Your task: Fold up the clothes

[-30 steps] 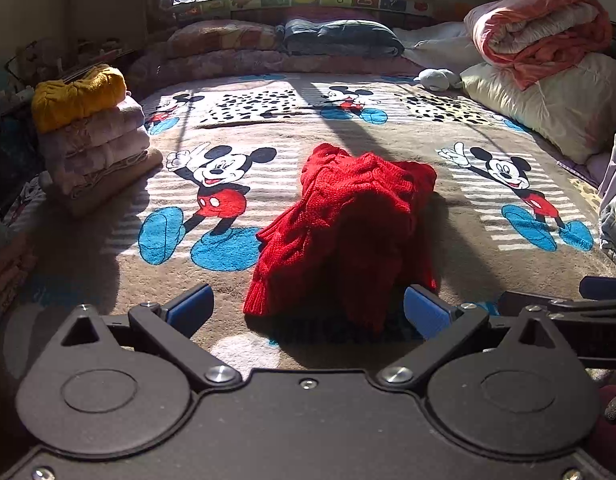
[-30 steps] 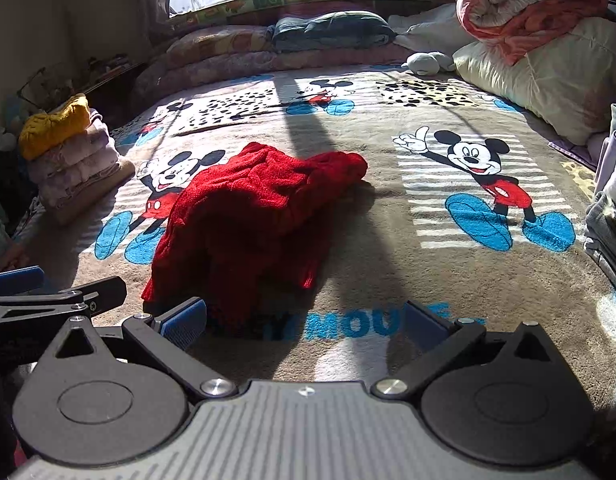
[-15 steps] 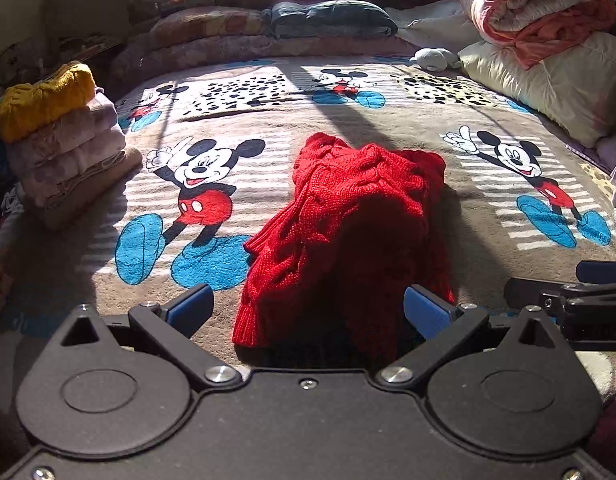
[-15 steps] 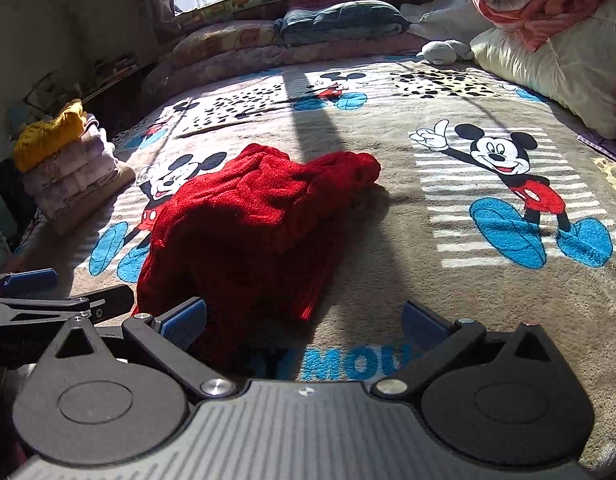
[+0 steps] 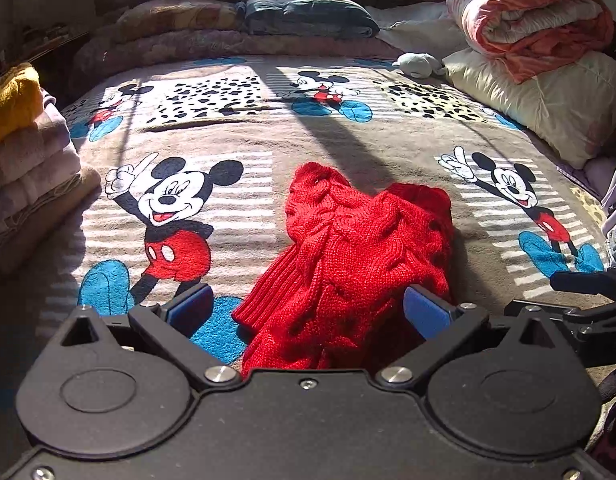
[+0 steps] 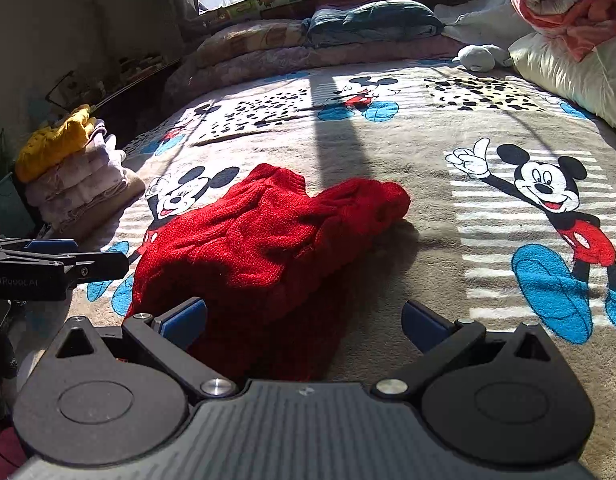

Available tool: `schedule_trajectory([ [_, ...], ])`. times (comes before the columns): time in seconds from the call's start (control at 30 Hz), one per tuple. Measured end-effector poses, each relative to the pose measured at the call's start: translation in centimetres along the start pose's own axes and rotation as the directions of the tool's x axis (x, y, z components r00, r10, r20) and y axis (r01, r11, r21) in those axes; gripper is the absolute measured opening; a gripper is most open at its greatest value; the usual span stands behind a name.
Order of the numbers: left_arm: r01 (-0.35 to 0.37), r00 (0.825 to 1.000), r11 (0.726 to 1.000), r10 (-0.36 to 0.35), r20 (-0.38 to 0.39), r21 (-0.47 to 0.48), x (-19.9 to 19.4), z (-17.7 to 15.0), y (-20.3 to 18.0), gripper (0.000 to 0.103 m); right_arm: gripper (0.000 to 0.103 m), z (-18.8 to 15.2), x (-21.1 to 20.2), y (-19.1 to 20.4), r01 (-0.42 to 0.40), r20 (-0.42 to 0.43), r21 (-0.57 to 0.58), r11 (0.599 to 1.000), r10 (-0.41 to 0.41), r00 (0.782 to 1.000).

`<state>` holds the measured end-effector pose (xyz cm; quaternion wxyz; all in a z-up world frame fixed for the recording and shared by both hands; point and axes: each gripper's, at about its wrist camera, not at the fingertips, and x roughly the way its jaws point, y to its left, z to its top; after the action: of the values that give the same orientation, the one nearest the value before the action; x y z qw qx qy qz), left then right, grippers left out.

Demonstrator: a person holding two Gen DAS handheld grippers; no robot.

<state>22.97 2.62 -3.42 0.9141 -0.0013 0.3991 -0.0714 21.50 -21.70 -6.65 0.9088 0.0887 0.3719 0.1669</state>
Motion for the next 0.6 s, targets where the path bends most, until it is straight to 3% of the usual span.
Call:
schedule_trajectory([
  [0.3, 0.096, 0.993, 0.995, -0.095, -0.070, 0.017, 4.9, 4.5, 1.5, 0.102, 0.103, 3.2, 3.8, -3.7, -0.055, -0.019, 0.057, 0.997, 0.056, 0.998],
  [0.47, 0.129, 0.991, 0.991, -0.128, -0.039, 0.026, 7.2, 6.4, 2.3, 0.101, 0.102, 5.0, 5.3, -5.5, -0.058, 0.002, 0.043, 0.997, 0.058, 0.998],
  [0.6, 0.147, 0.989, 0.989, -0.147, -0.015, 0.002, 9.4, 7.9, 3.1, 0.098, 0.090, 6.4, 6.6, -6.7, -0.066, 0.007, 0.032, 0.997, 0.066, 0.998],
])
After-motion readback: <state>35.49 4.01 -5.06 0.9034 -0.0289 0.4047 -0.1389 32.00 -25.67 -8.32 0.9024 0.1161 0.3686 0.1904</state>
